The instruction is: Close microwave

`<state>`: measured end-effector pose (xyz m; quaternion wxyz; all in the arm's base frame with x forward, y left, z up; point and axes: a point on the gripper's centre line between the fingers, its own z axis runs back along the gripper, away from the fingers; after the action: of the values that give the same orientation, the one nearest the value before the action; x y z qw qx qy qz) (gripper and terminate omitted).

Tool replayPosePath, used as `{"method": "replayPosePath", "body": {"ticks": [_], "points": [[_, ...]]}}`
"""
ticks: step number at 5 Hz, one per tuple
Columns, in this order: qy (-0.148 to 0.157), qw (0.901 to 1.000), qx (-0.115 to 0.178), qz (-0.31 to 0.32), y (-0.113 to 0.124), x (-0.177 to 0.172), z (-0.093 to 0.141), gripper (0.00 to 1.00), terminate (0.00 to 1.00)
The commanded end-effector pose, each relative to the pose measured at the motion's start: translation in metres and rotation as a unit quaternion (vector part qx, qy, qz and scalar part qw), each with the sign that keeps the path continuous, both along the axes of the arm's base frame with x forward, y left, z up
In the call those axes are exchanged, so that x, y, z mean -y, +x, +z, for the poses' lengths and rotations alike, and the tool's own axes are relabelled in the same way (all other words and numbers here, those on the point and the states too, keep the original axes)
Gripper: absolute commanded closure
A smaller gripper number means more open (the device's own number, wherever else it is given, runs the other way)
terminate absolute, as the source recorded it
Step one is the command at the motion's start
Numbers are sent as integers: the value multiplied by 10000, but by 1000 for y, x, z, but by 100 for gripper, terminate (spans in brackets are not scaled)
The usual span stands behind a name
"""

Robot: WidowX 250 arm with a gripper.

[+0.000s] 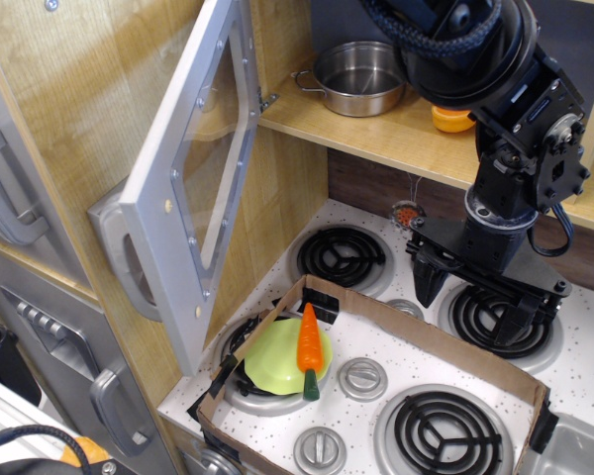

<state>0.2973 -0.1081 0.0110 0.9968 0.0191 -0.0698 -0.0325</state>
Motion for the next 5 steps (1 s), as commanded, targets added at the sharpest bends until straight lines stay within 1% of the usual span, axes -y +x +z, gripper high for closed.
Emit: {"method": "replayPosePath", "body": {"ticks": [1,2,3,4,5], "points": [[0,10000,0,0,0,0,0,0,0],[271,9996,25,-74,-2,-1,9,0,0],[322,9983,153,-465,-5,-9,26,0,0],[501,9962,104,-703,-7,-23,55,0,0],[550,9897,318,-1285,-11,-46,79,0,0]]}}
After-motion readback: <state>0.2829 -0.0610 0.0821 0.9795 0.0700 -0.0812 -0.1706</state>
